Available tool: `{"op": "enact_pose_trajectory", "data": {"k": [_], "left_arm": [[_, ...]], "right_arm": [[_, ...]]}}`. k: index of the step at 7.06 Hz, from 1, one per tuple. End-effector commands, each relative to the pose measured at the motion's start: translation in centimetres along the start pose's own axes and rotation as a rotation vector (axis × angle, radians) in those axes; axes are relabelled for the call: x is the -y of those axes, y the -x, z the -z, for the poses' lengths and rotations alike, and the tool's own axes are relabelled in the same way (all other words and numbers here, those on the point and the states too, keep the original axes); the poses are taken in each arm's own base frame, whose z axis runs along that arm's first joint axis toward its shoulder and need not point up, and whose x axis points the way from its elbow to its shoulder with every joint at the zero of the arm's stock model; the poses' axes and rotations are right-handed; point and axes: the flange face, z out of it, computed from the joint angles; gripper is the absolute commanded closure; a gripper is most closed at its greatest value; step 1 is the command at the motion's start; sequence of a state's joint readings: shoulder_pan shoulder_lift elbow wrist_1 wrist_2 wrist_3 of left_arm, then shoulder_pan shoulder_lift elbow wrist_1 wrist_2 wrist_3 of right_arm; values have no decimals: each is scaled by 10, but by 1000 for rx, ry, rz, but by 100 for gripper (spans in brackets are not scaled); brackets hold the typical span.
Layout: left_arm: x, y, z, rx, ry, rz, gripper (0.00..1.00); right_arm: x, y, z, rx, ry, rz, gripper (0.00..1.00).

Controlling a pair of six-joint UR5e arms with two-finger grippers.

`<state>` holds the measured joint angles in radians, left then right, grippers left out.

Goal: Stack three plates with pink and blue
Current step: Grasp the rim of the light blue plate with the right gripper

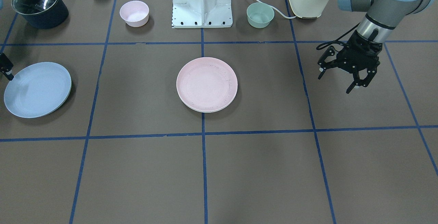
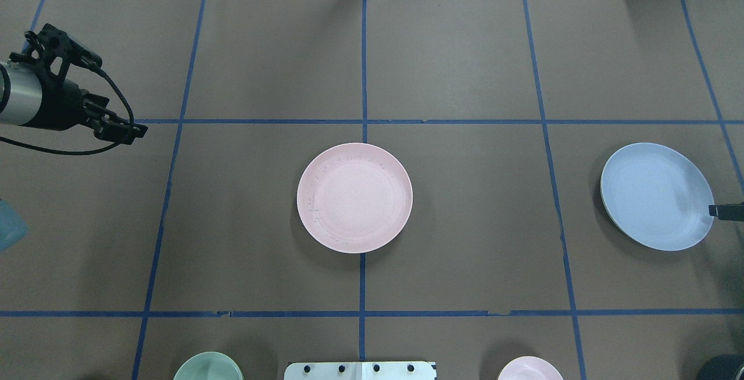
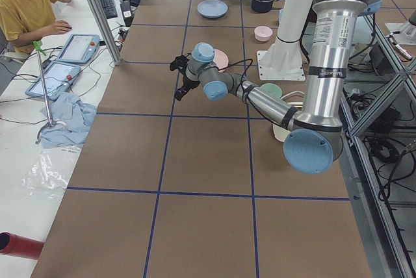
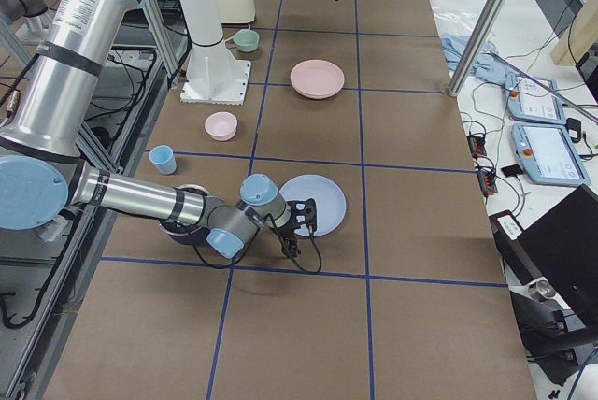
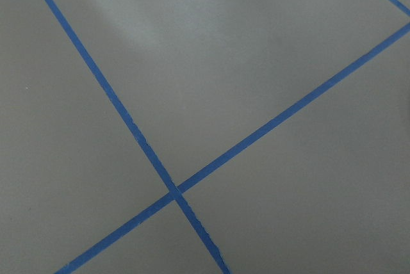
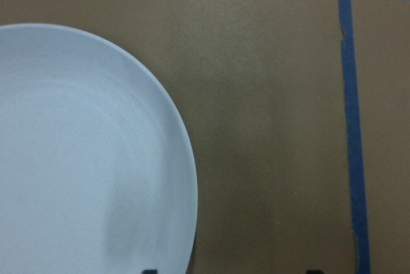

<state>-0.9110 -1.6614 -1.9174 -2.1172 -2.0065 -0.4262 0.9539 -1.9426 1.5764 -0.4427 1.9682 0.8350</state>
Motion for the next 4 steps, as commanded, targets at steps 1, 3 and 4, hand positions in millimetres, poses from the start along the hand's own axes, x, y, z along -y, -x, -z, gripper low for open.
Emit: {"op": "enact_pose_trajectory", "data": {"k": [1,3,4], "left_arm": [[0,1,-1,1,1,6,0],[0,1,-1,1,1,12,0],[-1,1,-1,3,2,13,0]], "right_arm": [[-1,6,-19,-5,17,23,25],[1,11,-16,18,0,27,100],[8,18,-14,31,-15,32,100]]}}
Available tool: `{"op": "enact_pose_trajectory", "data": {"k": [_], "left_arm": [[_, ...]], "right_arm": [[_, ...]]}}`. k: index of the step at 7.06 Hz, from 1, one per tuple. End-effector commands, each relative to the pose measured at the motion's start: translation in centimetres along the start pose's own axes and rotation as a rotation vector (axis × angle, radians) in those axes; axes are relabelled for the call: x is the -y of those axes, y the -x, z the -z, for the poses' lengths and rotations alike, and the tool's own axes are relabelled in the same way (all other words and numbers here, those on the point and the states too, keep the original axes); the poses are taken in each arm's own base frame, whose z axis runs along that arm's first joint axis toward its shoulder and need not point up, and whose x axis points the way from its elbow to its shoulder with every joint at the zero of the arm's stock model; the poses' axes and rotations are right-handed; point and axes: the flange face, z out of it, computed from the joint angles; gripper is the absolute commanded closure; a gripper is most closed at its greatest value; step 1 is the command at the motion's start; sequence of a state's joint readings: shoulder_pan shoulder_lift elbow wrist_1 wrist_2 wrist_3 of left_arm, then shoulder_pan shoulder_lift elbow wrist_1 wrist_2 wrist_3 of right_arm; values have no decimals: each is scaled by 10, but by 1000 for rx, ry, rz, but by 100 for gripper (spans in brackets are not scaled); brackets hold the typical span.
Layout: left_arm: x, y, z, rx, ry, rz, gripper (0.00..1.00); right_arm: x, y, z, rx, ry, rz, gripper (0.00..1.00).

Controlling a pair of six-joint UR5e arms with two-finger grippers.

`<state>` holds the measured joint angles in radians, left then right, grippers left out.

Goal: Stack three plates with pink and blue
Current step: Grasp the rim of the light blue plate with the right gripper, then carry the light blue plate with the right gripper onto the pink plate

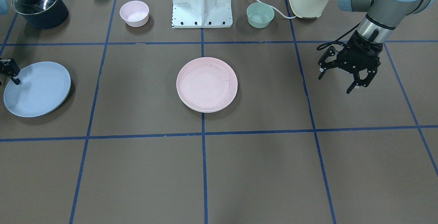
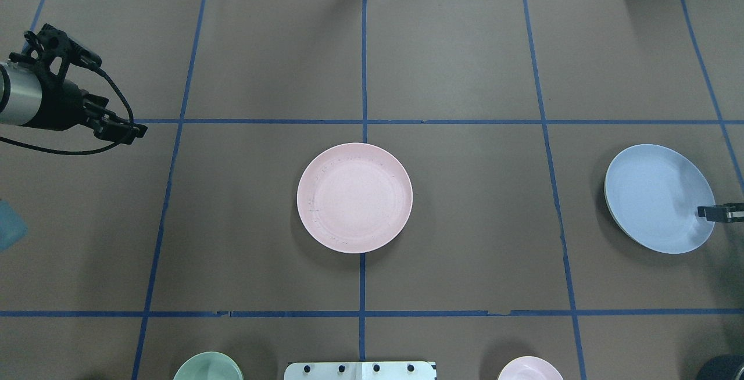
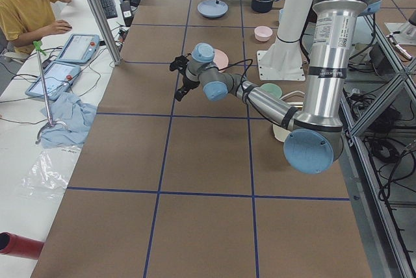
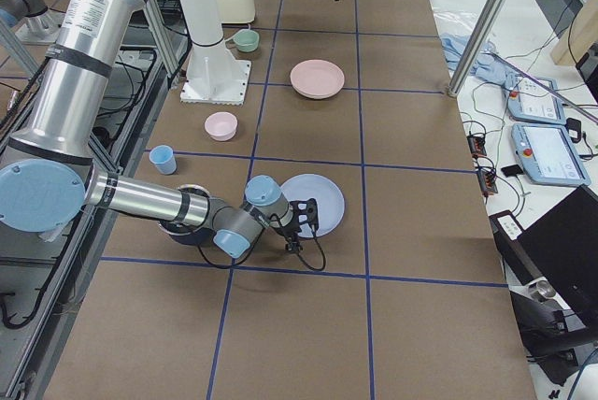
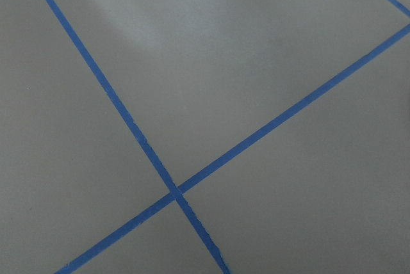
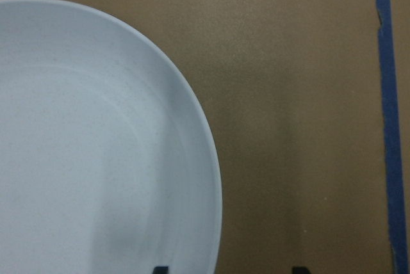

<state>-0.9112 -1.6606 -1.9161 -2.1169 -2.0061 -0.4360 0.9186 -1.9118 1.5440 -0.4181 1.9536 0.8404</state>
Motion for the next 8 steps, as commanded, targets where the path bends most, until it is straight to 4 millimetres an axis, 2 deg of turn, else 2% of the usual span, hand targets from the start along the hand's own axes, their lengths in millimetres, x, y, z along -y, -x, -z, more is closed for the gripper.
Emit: {"op": "enact_pose_trajectory", "data": {"k": [1,2,3,5,6,7,8], "left_arm": [[0,0,0,1,0,3,0],[-1,0,0,0,0,3,0],[0,0,0,1,-1,19,0],[0,-1,0,0,0,34,0],[0,0,-1,0,1,39,0],[0,0,-1,0,0,39,0],[0,0,-1,0,0,40,0]], "right_arm": [[15,16,1,29,-31,12,100],[21,23,3,44,-41,17,100],[29,38,14,73,-62,14,100],[53,89,50,168,-113,-60,100],[74,123,66,240,-150,-122,100],[99,172,64,331,-154,-174,100],[116,246,53,425,-135,-178,100]]}}
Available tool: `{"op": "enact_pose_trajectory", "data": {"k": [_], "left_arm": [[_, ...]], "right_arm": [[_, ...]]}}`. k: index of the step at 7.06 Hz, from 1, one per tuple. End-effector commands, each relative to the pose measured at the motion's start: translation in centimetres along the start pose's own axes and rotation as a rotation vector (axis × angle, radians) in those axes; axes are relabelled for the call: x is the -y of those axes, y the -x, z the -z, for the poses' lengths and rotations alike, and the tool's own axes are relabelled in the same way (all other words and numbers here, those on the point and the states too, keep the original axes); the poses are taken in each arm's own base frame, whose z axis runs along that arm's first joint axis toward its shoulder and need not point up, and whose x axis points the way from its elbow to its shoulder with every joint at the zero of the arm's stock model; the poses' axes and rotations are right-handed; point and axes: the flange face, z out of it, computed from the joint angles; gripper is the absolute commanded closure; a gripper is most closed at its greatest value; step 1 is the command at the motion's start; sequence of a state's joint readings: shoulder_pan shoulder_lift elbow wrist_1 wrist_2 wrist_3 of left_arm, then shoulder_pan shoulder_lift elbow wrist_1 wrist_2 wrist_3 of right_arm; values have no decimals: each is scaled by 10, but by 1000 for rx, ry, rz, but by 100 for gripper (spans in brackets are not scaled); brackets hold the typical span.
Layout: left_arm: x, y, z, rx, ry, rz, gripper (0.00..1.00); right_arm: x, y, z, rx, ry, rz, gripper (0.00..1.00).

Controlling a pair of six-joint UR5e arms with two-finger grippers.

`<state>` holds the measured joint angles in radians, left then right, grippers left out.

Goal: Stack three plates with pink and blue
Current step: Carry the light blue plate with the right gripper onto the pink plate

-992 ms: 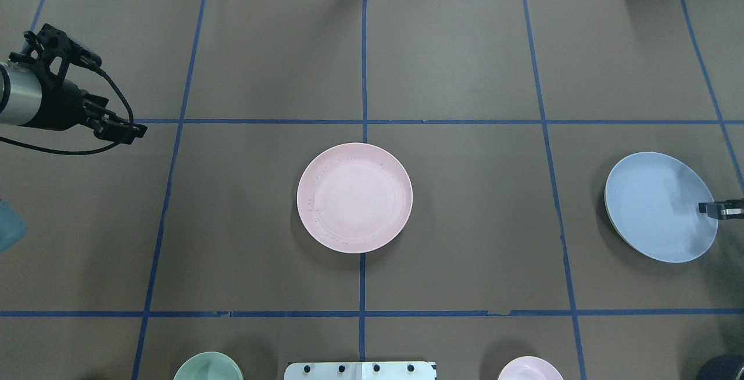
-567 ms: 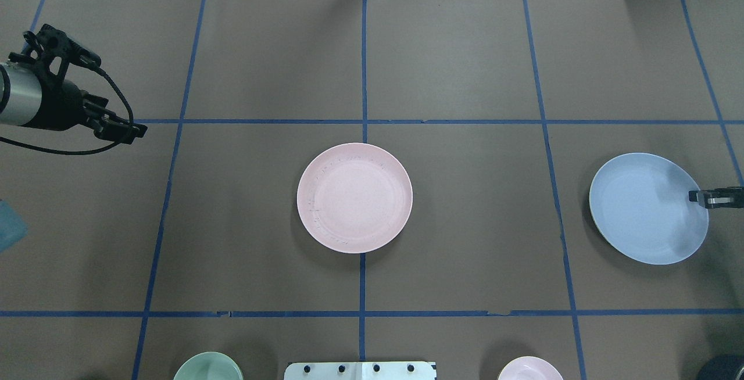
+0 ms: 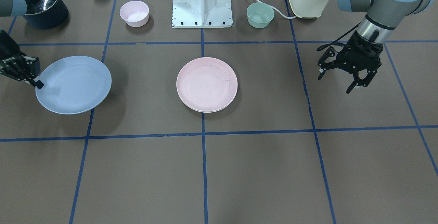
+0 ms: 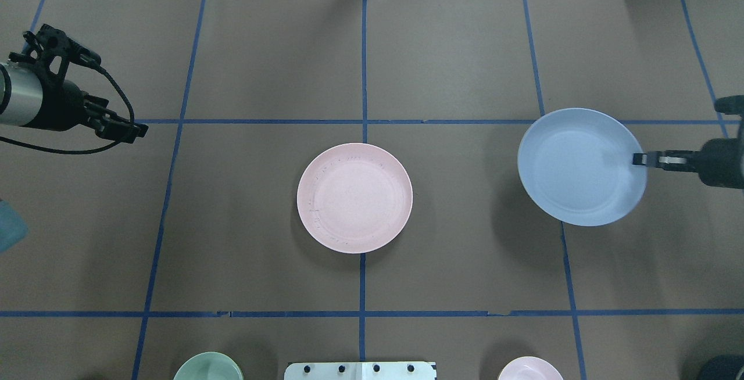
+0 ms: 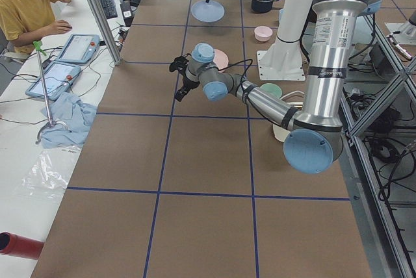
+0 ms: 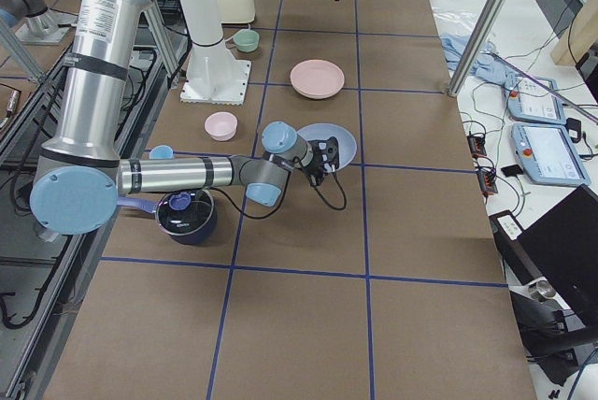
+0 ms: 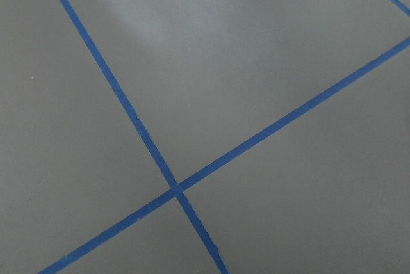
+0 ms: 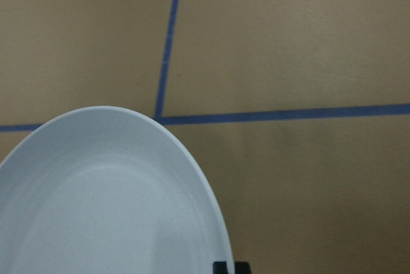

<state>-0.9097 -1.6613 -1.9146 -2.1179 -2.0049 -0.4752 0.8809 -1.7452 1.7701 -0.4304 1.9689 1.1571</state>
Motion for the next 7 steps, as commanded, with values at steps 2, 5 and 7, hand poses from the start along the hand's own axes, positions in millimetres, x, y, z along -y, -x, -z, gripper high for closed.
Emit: {"op": "enact_pose_trajectory", "data": {"k": [2,5,7], "left_arm": [[0,-1,0,-1,1,16,0],[-1,0,-3,-1,4,18,0],[0,-1,-1,-2,2,17,0]], "right_arm": [[-28,220,-109,112,-31,-80,100],[-78,325,-154,-17,-27,-92,100],[-92,354,-162,-21,-21,-79,100]]}}
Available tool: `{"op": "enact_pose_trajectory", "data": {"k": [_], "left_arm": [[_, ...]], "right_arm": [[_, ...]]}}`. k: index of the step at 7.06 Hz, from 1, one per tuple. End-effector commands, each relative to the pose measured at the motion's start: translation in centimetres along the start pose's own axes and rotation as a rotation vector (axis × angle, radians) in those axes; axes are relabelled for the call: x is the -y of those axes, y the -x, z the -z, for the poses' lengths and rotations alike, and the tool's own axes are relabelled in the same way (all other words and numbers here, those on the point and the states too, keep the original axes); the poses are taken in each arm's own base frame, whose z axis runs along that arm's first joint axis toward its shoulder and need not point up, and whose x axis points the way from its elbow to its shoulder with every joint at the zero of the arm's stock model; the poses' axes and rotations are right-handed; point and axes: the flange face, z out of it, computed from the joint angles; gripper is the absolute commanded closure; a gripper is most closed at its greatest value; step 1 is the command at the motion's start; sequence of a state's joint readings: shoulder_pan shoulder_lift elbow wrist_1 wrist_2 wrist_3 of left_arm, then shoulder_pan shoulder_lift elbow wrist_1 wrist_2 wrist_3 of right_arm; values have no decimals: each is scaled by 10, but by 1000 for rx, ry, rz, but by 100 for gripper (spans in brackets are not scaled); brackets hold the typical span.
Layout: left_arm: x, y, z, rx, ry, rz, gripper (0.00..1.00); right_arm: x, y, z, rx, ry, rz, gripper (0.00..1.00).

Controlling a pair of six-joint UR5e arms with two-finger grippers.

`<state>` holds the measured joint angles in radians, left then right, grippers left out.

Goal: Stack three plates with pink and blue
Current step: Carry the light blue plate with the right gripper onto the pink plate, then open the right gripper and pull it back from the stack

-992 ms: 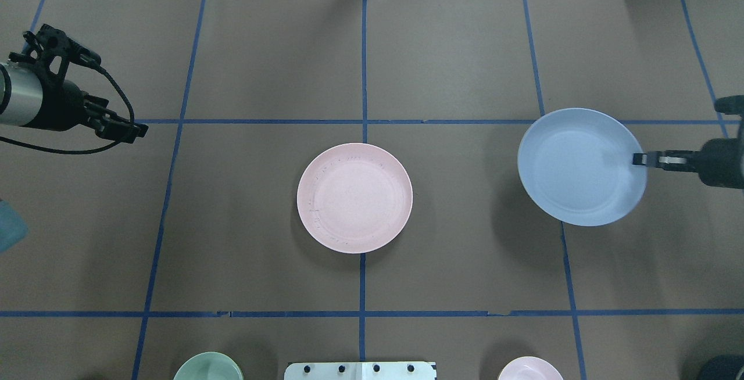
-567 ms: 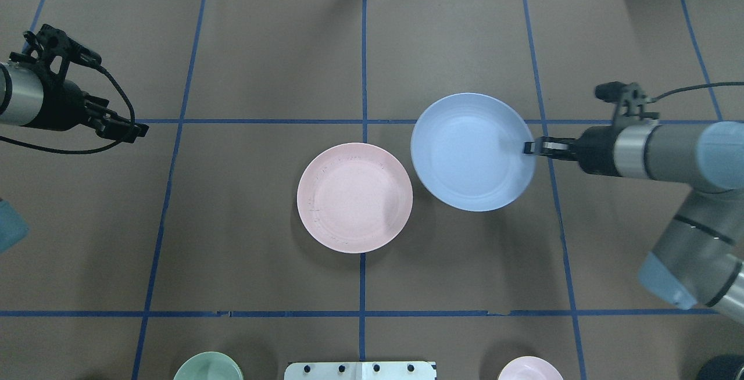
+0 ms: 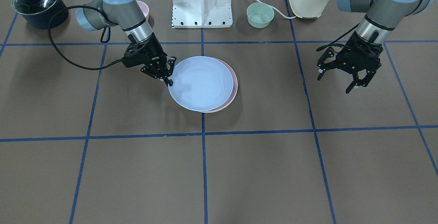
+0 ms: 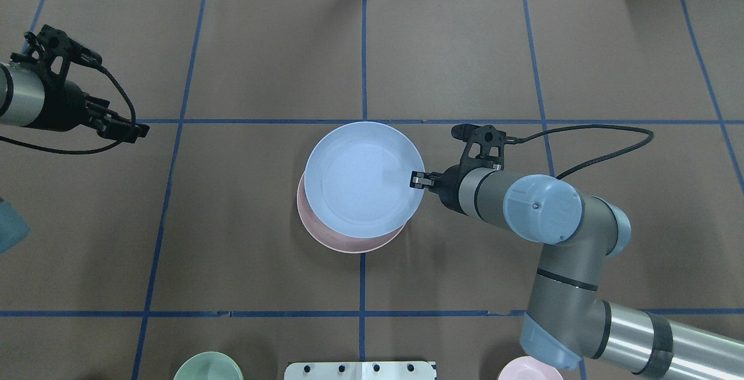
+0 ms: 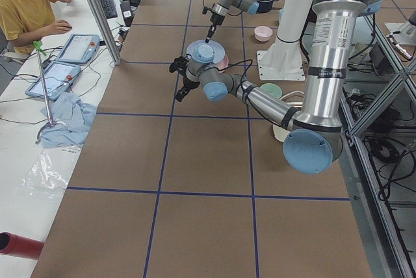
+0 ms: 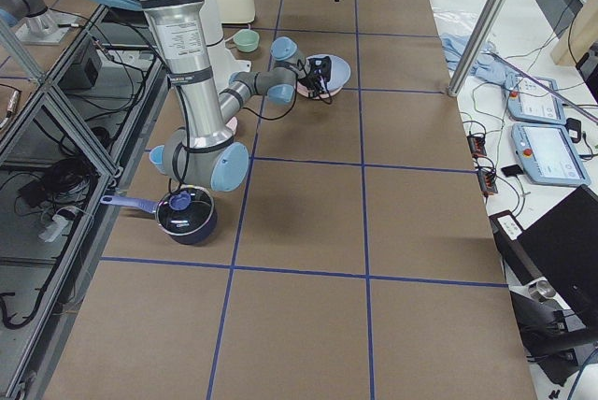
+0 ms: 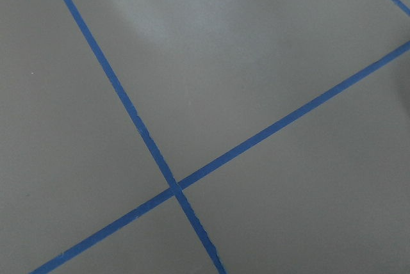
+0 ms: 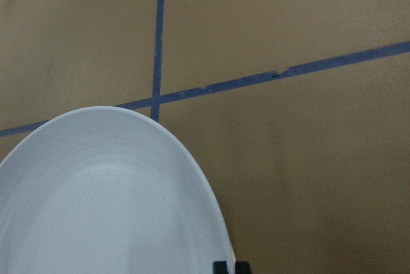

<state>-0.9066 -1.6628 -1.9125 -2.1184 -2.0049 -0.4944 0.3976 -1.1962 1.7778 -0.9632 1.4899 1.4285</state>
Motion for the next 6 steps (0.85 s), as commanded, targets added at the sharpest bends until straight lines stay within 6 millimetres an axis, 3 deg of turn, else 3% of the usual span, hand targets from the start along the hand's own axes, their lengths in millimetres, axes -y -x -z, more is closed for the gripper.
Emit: {"op": "enact_pose_trajectory", "data": {"k": [1,2,4,6], "left_arm": [[0,1,-1,1,2,1,0],[0,0,0,0,0,1,0],[0,1,-1,1,2,2,0],[-3,3,-4,4,10,5,0]], "right_arm": [[-11,24,-6,-6,7,7,80],[-10,25,-8,-29,-1,8,2],[1,29,-3,-124,-14,16,0],[52,21,53,-284,88,2,0]]}}
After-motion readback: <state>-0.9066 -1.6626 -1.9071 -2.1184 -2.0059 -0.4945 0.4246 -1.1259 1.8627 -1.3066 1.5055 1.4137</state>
